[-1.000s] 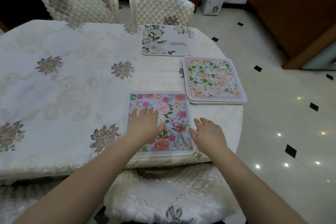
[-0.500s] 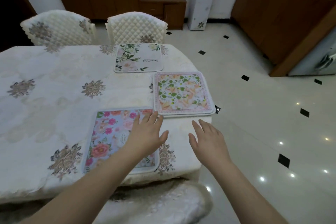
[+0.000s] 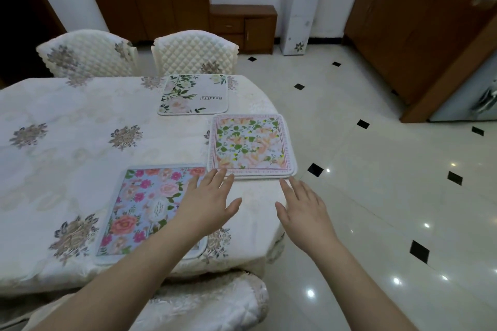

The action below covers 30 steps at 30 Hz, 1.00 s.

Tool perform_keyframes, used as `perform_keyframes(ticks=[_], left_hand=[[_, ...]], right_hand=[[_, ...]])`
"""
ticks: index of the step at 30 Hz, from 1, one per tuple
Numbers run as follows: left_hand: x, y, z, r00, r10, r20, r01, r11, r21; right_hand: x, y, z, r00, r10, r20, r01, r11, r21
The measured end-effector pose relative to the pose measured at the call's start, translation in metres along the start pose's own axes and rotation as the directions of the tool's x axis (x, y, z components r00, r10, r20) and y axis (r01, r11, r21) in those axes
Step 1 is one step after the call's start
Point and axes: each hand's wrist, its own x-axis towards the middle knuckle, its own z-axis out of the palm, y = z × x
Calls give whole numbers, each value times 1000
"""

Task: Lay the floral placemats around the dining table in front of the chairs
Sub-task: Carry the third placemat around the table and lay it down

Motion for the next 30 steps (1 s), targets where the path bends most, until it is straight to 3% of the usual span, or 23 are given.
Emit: perform_keyframes(ticks=[9, 19, 30], left_hand=[[32, 0, 11, 992, 110, -55, -114, 992, -59], [58, 45, 2, 990, 117, -78, -121, 991, -63], [110, 182, -5, 984, 125, -125, -124, 992, 18]], right_hand=[[-2, -6, -8, 998, 54, -42, -55, 998, -14], [1, 38, -21, 990, 118, -79, -119, 993, -2], [16, 159, -34, 995, 32, -94, -31, 999, 8]])
